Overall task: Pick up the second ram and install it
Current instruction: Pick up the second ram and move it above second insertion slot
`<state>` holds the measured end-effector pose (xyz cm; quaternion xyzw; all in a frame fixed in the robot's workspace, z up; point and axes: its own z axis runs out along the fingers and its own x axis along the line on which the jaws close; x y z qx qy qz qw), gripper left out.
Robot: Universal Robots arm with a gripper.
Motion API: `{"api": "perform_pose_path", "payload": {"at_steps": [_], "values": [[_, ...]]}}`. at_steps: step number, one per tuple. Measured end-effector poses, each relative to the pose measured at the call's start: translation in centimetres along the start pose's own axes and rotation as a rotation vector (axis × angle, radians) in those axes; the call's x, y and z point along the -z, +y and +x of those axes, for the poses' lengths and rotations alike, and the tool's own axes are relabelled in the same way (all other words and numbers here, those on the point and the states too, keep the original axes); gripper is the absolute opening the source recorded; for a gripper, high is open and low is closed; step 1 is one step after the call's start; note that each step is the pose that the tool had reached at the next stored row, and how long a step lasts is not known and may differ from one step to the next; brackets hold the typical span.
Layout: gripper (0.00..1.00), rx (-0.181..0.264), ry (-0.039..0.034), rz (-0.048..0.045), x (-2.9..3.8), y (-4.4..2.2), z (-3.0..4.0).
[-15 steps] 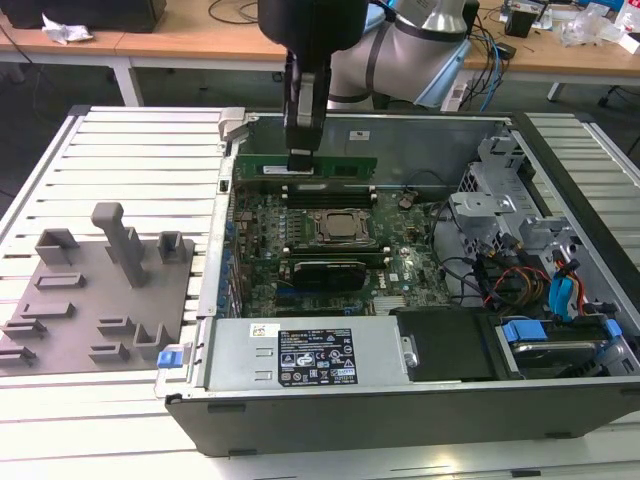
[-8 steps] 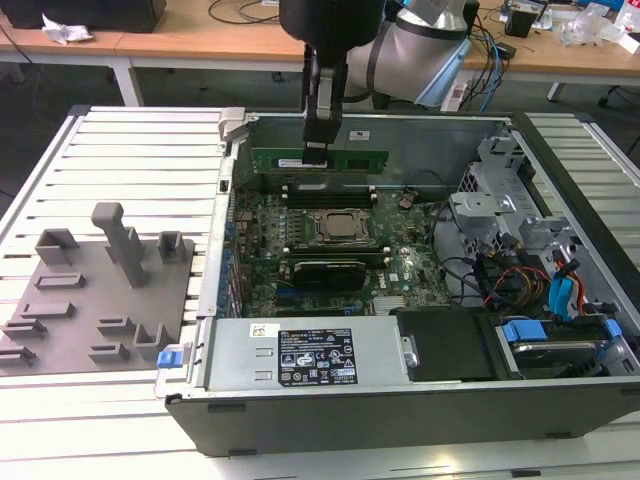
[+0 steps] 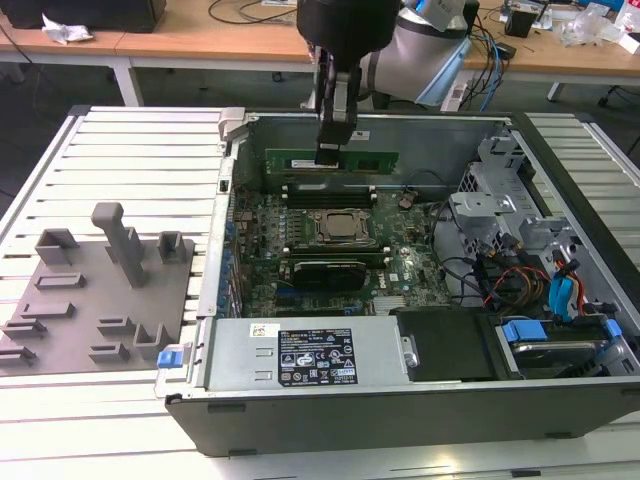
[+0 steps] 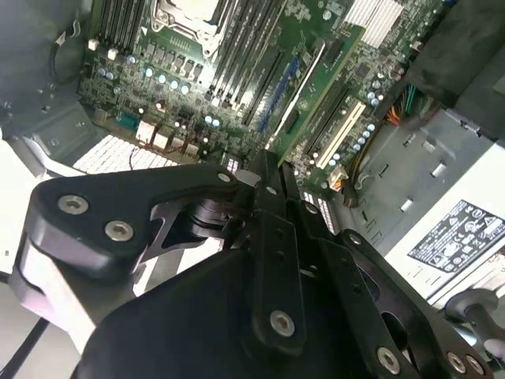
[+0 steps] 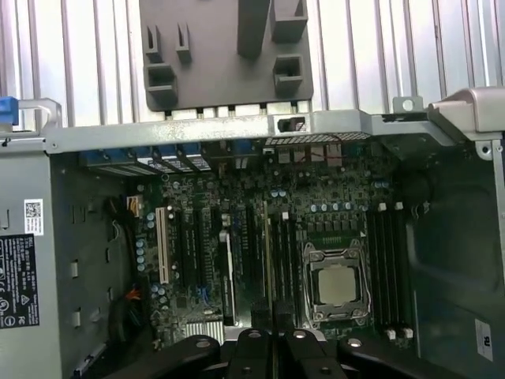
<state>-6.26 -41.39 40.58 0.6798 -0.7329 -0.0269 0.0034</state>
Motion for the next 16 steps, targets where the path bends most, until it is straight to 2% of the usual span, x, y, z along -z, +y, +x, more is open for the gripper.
{"api": "perform_pose_path", "payload": {"at_steps": [2,5,8,10,12,16], "values": [[0.13,0.000,0.0000,-0.0007,-0.60,-0.45,-0.18],[0.13,0.000,-0.0001,-0.0013,-0.76,-1.20,-0.32],[0.13,0.000,-0.0008,-0.0018,-0.95,-2.72,-0.47],[0.13,0.000,-0.0007,-0.0020,-1.03,-3.19,-0.52],[0.13,0.000,-0.0006,-0.0024,-1.21,-4.09,-0.61],[0.13,0.000,-0.0005,-0.0027,-1.39,-5.23,-0.71]]}}
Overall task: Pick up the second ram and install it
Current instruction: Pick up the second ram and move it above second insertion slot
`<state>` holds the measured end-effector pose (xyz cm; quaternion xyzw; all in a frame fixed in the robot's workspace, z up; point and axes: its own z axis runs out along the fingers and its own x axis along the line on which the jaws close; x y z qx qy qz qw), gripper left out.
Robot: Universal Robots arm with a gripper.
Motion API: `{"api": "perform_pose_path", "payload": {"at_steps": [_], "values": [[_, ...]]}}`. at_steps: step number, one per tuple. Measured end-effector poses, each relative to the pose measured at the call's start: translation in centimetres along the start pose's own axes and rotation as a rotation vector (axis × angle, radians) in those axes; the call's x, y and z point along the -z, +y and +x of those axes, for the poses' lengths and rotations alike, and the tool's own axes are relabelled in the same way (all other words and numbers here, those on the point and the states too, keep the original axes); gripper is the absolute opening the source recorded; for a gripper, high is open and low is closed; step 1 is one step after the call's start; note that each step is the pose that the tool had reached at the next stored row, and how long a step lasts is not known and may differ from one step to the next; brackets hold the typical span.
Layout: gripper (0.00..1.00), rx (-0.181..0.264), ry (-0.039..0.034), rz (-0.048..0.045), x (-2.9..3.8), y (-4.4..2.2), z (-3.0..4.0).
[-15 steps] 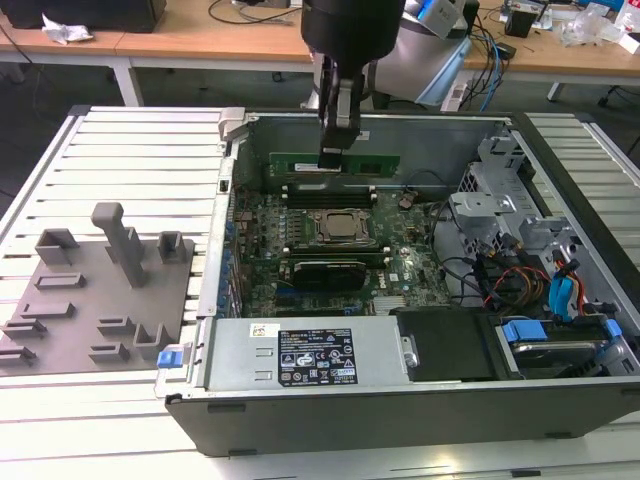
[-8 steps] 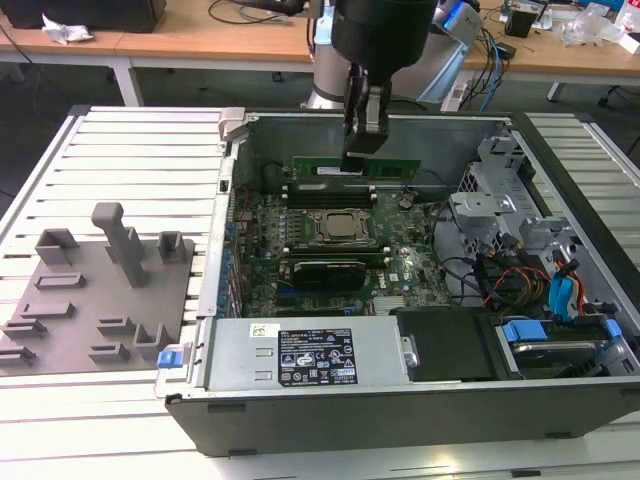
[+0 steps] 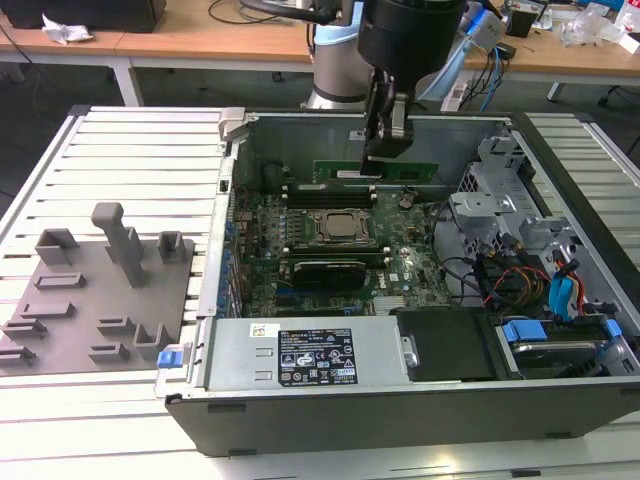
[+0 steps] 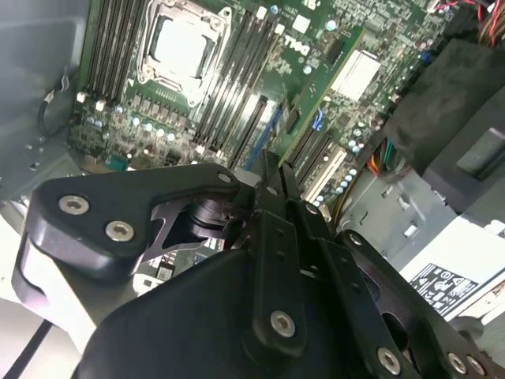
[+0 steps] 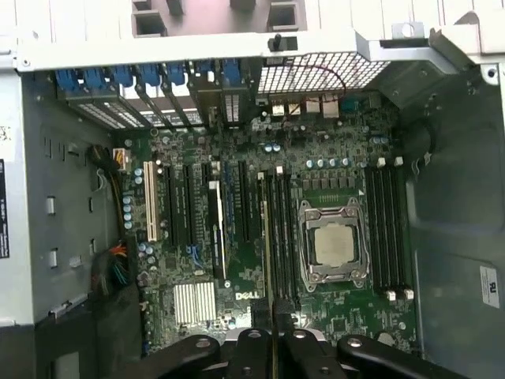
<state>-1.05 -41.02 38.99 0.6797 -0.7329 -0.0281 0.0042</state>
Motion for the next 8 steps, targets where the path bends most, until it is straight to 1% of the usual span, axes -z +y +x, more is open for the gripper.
{"api": "perform_pose_path", "payload": {"at_steps": [8], "values": [[0.13,0.000,-0.0001,0.0001,-0.01,-0.04,-0.01]]}}
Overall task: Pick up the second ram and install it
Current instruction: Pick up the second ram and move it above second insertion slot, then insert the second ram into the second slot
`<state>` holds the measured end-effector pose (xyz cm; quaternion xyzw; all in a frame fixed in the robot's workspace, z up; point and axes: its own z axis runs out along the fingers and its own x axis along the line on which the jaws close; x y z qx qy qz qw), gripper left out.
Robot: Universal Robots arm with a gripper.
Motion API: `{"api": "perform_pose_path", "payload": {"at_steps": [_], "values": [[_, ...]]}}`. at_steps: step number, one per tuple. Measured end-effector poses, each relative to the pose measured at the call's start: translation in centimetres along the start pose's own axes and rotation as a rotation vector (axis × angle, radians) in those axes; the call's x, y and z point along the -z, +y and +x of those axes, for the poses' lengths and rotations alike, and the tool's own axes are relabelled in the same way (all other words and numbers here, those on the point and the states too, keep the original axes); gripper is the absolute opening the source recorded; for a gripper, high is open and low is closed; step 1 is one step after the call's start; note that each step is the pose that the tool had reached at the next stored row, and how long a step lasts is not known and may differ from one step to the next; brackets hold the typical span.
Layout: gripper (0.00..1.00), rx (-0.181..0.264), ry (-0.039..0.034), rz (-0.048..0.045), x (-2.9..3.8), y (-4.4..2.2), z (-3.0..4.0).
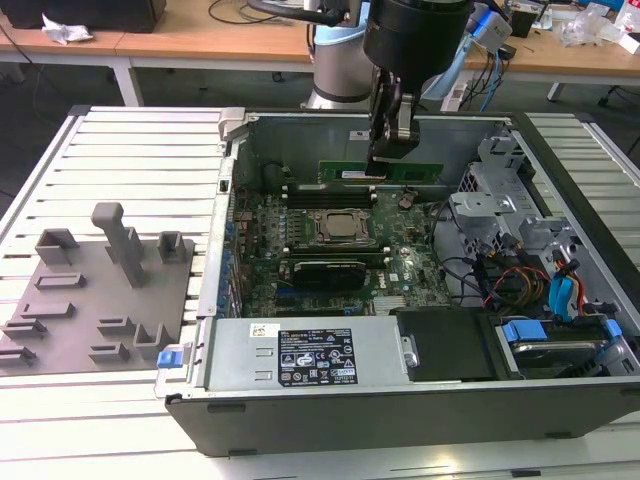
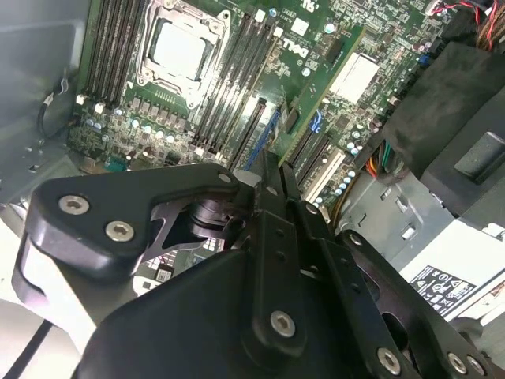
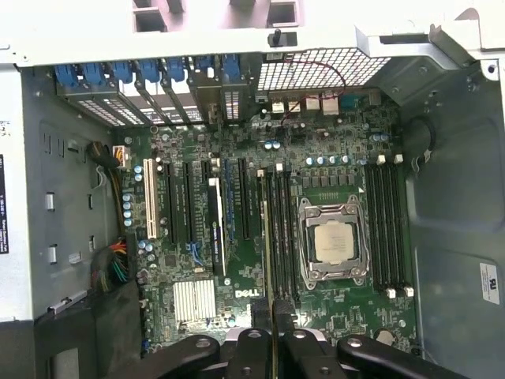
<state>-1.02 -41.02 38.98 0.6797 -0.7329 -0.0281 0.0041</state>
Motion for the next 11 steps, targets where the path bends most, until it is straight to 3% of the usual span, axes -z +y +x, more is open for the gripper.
{"api": "perform_pose_path", "payload": {"at_steps": [7,11], "values": [[0.13,0.000,-0.0001,0.0000,-0.03,-0.01,0.00],[0.13,0.000,0.0001,0.0000,-0.58,-0.03,0.02]]}}
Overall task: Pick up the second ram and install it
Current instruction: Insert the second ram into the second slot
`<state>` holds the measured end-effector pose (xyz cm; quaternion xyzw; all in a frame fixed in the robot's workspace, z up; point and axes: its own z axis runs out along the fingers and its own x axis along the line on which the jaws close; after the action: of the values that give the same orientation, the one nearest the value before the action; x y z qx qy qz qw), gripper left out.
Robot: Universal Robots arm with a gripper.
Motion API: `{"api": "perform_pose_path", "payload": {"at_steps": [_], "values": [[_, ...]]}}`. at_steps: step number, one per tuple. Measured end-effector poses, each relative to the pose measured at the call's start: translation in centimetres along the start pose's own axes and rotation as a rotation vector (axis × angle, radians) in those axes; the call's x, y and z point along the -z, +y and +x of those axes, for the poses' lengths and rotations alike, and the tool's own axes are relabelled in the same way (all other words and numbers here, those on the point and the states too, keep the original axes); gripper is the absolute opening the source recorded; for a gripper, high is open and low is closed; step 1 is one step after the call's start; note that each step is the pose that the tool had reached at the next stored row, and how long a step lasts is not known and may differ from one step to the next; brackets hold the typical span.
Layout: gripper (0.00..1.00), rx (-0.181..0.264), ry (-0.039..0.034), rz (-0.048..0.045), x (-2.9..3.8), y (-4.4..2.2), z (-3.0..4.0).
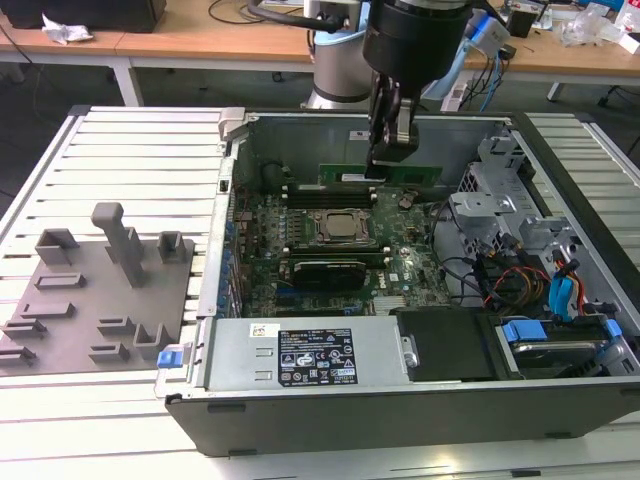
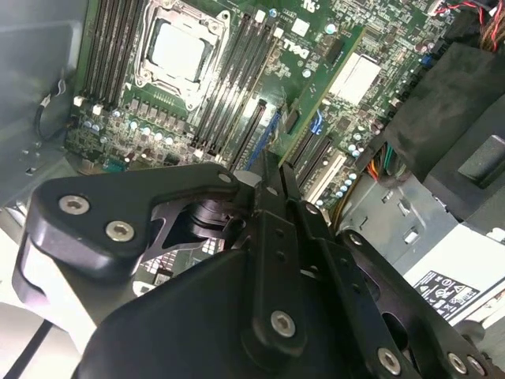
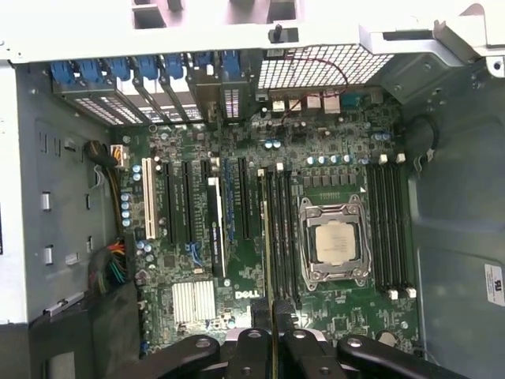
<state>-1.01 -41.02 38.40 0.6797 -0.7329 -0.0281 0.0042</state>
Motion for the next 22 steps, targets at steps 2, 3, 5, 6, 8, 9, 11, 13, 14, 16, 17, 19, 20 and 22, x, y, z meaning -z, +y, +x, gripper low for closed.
{"api": "perform_pose_path", "payload": {"at_steps": [2,3,5,6,8,9,11,13,14,16,17,19,20,22], "values": [[0.13,0.000,-0.0001,0.0000,-0.13,-0.01,0.00],[0.13,0.000,0.0000,0.0000,-0.17,-0.01,0.01],[0.13,0.000,-0.0001,0.0000,-0.42,-0.02,0.01],[0.13,0.000,0.0000,0.0000,-0.48,-0.02,0.02],[0.13,0.000,-0.0001,0.0000,-0.55,-0.03,0.02],[0.13,0.000,-0.0001,0.0000,-0.62,-0.03,0.02],[0.13,0.000,0.0000,0.0000,-0.68,-0.03,0.02],[0.13,0.000,0.0000,0.0000,-0.77,-0.04,0.03],[0.13,0.000,0.0000,0.0000,-0.81,-0.04,0.03],[0.13,0.000,0.0000,0.0000,-0.93,-0.04,0.03],[0.13,0.000,-0.0001,0.0000,-0.99,-0.05,0.03],[0.13,0.000,-0.0001,0.0001,-1.16,-0.05,0.04],[0.13,0.000,0.0000,0.0000,-1.27,-0.06,0.04],[0.13,0.000,0.0000,0.0000,-1.36,-0.07,0.05]]}}
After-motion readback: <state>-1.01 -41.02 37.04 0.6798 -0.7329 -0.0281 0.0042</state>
